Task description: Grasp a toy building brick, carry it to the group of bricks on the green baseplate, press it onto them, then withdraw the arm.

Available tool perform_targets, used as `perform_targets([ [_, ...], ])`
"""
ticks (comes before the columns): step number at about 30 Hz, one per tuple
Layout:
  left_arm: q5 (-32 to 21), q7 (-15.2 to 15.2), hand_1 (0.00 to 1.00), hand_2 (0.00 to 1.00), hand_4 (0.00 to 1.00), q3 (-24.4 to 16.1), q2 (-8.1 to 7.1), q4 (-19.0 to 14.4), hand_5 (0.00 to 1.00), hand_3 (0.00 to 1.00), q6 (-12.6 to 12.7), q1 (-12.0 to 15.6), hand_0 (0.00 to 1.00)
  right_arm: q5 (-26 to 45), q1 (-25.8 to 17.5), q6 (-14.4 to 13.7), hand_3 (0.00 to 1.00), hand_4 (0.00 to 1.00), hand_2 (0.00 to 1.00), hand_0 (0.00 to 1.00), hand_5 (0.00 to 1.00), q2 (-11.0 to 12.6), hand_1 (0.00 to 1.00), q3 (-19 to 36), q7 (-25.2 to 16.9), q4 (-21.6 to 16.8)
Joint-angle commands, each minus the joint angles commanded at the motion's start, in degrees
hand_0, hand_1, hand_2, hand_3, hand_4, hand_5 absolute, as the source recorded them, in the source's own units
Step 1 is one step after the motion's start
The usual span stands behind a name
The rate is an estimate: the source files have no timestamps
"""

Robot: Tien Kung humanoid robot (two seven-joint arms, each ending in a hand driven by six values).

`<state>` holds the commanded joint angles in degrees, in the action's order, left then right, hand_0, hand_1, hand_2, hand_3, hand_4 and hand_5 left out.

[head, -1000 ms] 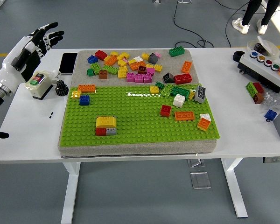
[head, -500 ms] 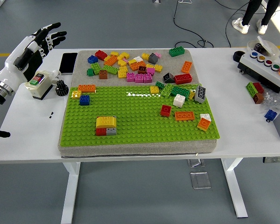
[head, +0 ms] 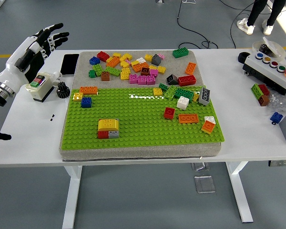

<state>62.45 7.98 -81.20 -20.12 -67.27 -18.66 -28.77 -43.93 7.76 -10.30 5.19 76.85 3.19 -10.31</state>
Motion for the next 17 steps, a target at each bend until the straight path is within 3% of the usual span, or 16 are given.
perform_targets([
  [17,0.07,-0.07,0.895,0.858,0.992,0.19,0.06,1.13,0.891,0.916,0.02,-0.71,0.984,-0.07,0.31,-0.46,0.607,0.915,0.681,0.725,0.485,-0.11,0.637,-0.68,0.26,0.0],
])
